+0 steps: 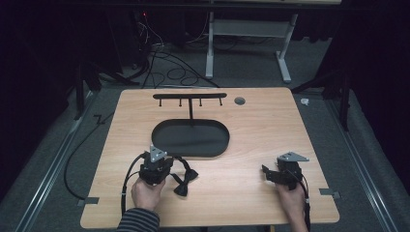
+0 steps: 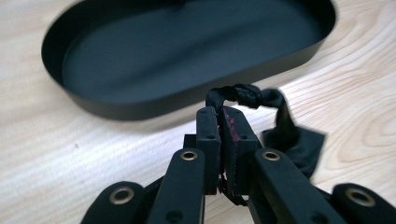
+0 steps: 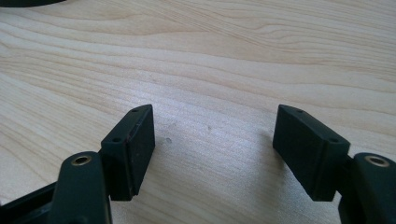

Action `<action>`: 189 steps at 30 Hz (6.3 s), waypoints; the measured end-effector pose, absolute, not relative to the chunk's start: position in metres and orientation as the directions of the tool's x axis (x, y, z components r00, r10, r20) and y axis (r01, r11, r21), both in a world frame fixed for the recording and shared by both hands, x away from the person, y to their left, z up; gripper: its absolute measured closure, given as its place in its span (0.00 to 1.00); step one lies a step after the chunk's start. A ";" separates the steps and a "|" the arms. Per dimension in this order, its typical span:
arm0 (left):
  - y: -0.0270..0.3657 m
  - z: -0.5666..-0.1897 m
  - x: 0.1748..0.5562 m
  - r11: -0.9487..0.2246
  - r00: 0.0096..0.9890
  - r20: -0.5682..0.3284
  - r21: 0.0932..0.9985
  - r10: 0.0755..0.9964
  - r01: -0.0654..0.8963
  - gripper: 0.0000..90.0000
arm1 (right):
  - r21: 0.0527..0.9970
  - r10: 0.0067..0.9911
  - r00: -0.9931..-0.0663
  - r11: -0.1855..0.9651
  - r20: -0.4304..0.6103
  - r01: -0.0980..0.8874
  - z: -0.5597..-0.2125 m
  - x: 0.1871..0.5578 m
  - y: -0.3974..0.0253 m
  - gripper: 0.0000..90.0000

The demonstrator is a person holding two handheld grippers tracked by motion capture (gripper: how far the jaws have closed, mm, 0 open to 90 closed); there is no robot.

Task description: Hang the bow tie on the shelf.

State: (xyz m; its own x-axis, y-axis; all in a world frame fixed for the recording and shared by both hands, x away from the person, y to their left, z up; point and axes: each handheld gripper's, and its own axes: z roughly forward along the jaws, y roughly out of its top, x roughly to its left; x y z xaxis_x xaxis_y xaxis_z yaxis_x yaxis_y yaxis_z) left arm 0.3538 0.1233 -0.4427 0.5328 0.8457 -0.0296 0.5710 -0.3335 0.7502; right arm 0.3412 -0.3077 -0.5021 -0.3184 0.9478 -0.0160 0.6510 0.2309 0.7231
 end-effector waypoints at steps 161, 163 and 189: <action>0.169 -0.345 0.433 -0.244 0.466 0.001 0.852 0.885 0.463 0.63 | 0.723 0.944 -0.331 0.236 -0.010 0.649 -0.502 0.341 -0.307 0.34; 0.169 -0.345 0.432 -0.246 0.466 0.002 0.852 0.885 0.463 0.62 | 0.723 0.944 -0.331 0.236 -0.010 0.650 -0.502 0.341 -0.307 0.34; 0.185 -0.351 0.409 -0.212 0.452 -0.021 0.863 0.892 0.458 0.58 | 0.723 0.943 -0.334 0.238 -0.011 0.649 -0.502 0.340 -0.307 0.33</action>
